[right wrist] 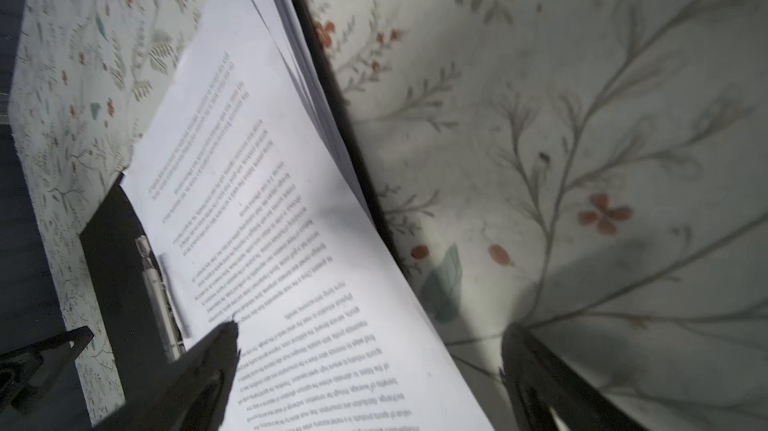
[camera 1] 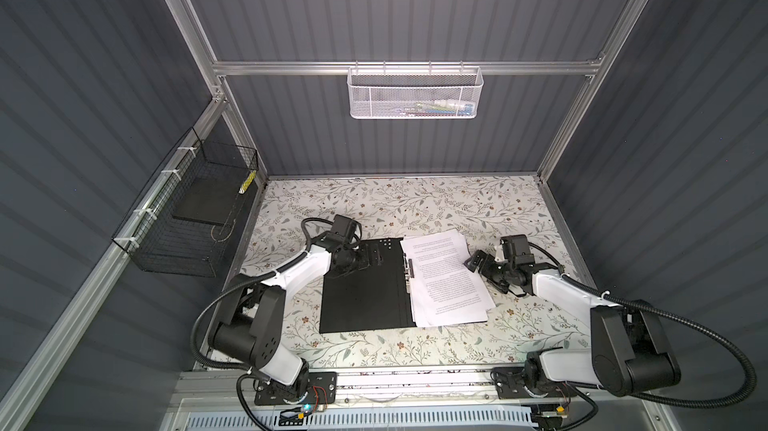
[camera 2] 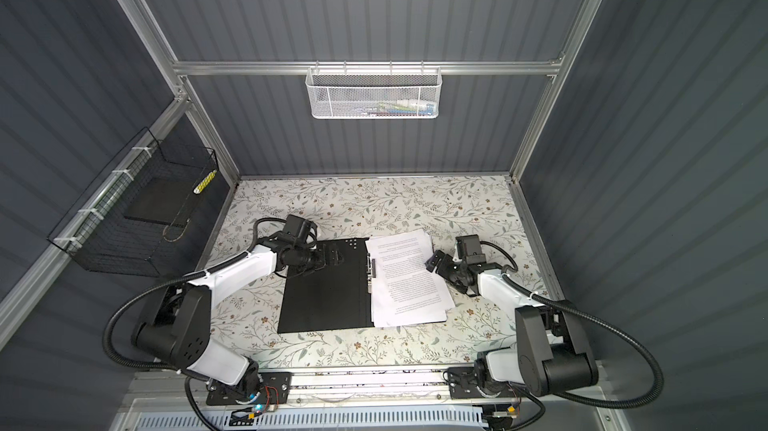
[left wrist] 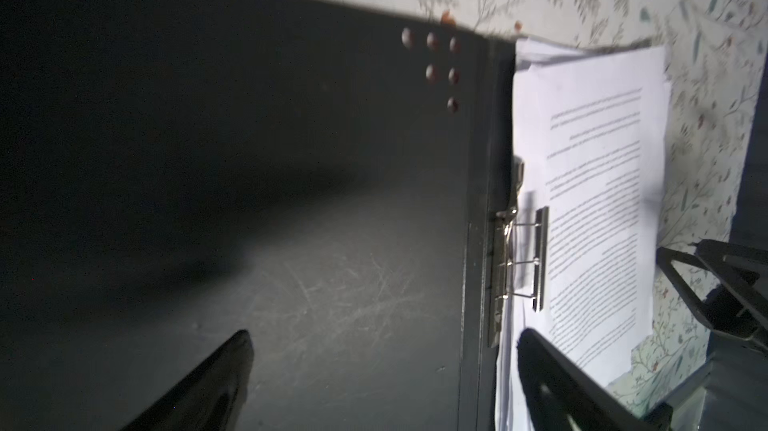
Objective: Put the files into the folder
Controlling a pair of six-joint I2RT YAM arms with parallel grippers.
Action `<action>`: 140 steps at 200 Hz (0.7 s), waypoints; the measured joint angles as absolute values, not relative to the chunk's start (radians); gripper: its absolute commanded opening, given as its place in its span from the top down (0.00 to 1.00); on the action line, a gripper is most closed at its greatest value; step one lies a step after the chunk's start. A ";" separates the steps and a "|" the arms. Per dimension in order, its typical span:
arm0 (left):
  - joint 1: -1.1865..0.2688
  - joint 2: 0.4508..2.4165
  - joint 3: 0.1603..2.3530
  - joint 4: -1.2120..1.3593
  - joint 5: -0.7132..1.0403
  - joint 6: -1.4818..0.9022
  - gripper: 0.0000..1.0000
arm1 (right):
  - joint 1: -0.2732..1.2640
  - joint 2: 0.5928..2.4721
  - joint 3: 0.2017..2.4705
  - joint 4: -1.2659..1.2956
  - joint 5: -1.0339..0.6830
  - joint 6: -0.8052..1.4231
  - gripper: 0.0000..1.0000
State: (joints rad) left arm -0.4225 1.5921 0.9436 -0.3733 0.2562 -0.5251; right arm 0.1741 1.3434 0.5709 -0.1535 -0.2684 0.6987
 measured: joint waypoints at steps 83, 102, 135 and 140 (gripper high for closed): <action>-0.461 1.625 0.890 -0.305 0.250 -0.521 0.00 | 0.244 1.214 0.543 -0.231 -0.245 0.757 0.01; -0.466 1.619 0.878 -0.284 0.240 -0.531 0.00 | 0.260 1.203 0.532 -0.246 -0.240 0.767 0.01; -0.466 1.618 0.869 -0.257 0.237 -0.543 0.00 | 0.299 1.179 0.522 -0.258 -0.235 0.789 0.01; -0.466 1.618 0.867 -0.252 0.237 -0.546 0.00 | 0.304 1.177 0.522 -0.260 -0.235 0.793 0.01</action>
State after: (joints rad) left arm -0.4664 1.6176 0.8673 -0.2520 0.2367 -0.5457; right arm 0.3042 1.1770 0.5220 -0.2596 -0.2348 0.7929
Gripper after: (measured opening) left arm 0.996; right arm 0.989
